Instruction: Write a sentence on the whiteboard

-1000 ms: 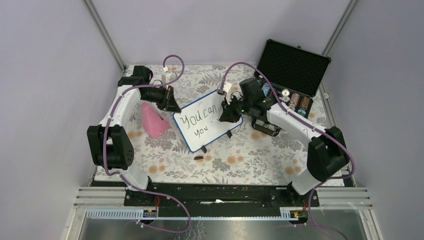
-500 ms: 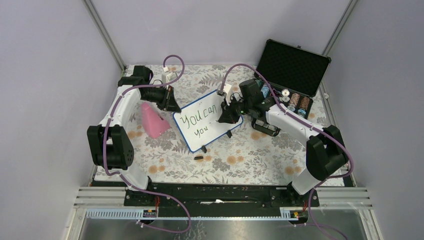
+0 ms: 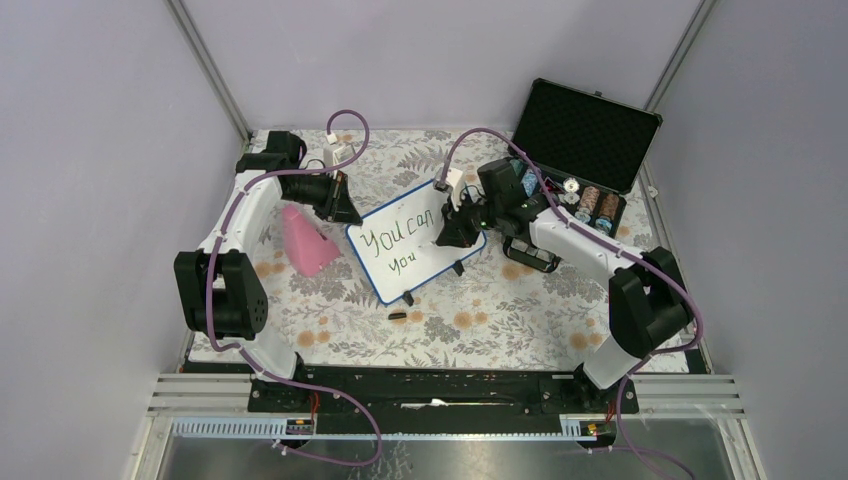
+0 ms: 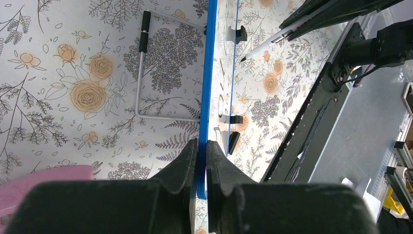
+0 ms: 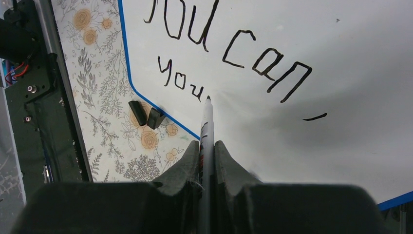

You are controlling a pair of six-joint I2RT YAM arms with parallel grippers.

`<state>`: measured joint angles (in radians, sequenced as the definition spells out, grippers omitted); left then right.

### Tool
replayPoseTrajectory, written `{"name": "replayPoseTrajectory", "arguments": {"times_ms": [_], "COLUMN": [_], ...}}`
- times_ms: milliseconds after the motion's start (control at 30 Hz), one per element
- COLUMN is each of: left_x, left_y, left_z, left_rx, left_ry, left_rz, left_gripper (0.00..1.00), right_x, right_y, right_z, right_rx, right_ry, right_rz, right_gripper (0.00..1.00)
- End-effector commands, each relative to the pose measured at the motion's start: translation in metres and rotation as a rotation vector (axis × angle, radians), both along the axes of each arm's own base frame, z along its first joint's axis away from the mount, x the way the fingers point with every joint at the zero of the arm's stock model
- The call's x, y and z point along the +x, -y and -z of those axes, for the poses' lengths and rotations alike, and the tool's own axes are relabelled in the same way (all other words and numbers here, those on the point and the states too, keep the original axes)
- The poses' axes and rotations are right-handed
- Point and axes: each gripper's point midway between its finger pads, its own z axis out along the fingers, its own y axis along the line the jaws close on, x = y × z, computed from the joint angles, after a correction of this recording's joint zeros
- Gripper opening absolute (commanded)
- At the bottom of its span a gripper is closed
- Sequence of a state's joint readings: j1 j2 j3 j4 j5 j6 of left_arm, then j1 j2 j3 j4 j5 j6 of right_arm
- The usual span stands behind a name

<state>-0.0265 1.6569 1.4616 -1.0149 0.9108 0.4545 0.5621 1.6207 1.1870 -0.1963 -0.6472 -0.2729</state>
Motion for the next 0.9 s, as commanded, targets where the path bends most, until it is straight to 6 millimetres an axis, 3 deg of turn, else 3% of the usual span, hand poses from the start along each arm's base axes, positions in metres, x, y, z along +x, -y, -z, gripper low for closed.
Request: {"name": "replayPoseTrajectory", "arguments": {"times_ms": [0,867], "left_x": [0.006,0.007], "left_y": [-0.001,0.0], "left_z": [-0.004,-0.001], "left_rx": [0.034,0.045], "left_ry": [0.071,0.067], "left_rz": [0.0,0.002], "left_gripper": [0.0,0.0], "right_x": [0.008,0.024], "right_y": [-0.001,-0.001], "right_z": [0.001,0.011], "right_rx": [0.001,-0.044], "right_ry": [0.018,0.039], "right_rz": [0.001,0.036], "right_gripper": [0.0,0.0]}}
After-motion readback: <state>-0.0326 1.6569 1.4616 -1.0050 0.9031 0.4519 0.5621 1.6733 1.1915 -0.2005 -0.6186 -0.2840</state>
